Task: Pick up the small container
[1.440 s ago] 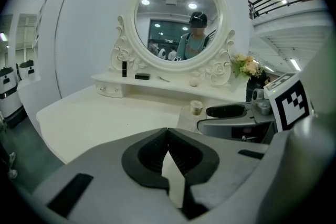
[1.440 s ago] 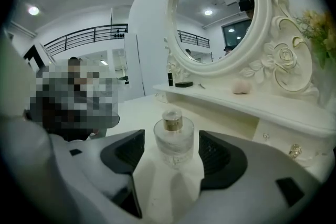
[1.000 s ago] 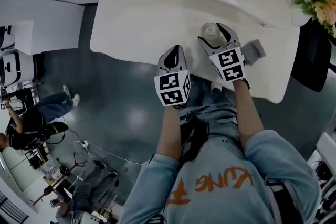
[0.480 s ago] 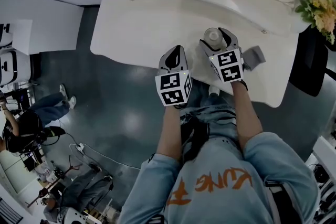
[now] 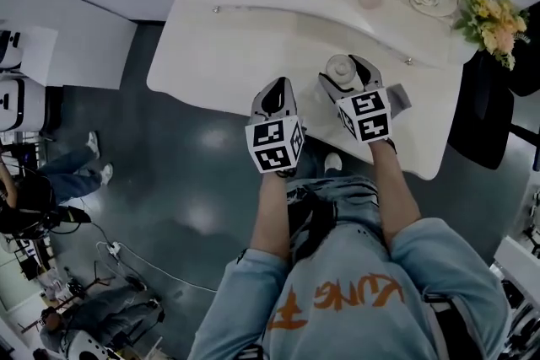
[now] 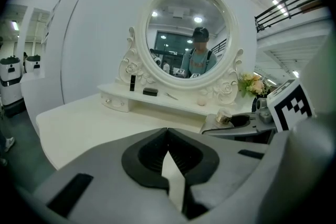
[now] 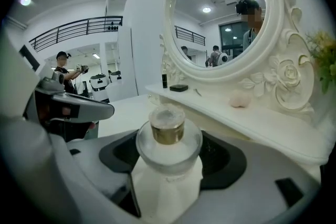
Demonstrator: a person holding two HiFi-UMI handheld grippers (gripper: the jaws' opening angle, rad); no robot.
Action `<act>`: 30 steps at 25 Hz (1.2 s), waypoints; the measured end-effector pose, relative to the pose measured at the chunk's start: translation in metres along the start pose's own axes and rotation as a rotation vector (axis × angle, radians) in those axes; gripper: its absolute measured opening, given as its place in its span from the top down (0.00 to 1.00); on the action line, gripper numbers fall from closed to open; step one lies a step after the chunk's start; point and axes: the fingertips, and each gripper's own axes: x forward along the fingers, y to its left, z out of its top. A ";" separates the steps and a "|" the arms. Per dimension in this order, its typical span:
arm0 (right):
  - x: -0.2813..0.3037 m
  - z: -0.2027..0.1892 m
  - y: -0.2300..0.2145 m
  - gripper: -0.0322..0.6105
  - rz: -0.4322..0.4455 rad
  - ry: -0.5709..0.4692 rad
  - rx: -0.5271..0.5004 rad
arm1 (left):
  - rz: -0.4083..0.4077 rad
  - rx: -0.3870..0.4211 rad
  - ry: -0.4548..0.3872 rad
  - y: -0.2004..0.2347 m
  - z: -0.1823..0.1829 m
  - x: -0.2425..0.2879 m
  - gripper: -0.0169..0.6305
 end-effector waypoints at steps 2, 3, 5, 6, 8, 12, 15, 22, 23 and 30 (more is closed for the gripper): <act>-0.012 0.013 -0.002 0.44 -0.001 -0.033 -0.011 | -0.001 0.002 -0.029 -0.007 0.008 -0.005 0.94; -0.020 0.019 -0.001 0.44 0.000 -0.048 -0.015 | -0.001 0.003 -0.041 -0.010 0.012 -0.009 0.94; -0.034 0.031 0.000 0.44 0.002 -0.077 -0.025 | -0.001 0.003 -0.064 -0.016 0.019 -0.017 0.94; -0.041 0.038 -0.001 0.44 0.001 -0.095 -0.030 | -0.003 0.003 -0.080 -0.020 0.024 -0.019 0.94; -0.054 0.055 -0.006 0.44 -0.003 -0.136 -0.043 | -0.008 0.007 -0.120 -0.028 0.038 -0.021 0.94; -0.078 0.081 -0.016 0.43 -0.020 -0.201 -0.083 | -0.021 0.019 -0.200 -0.045 0.065 -0.025 0.94; -0.096 0.091 -0.019 0.43 -0.030 -0.228 -0.104 | -0.031 0.032 -0.234 -0.058 0.078 -0.033 0.94; -0.126 0.124 -0.029 0.43 -0.037 -0.320 -0.114 | -0.039 0.068 -0.307 -0.074 0.112 -0.046 0.94; -0.129 0.126 -0.030 0.43 -0.037 -0.328 -0.114 | -0.037 0.071 -0.311 -0.074 0.114 -0.047 0.94; -0.134 0.135 -0.029 0.43 -0.034 -0.362 -0.128 | -0.017 0.089 -0.339 -0.072 0.128 -0.053 0.94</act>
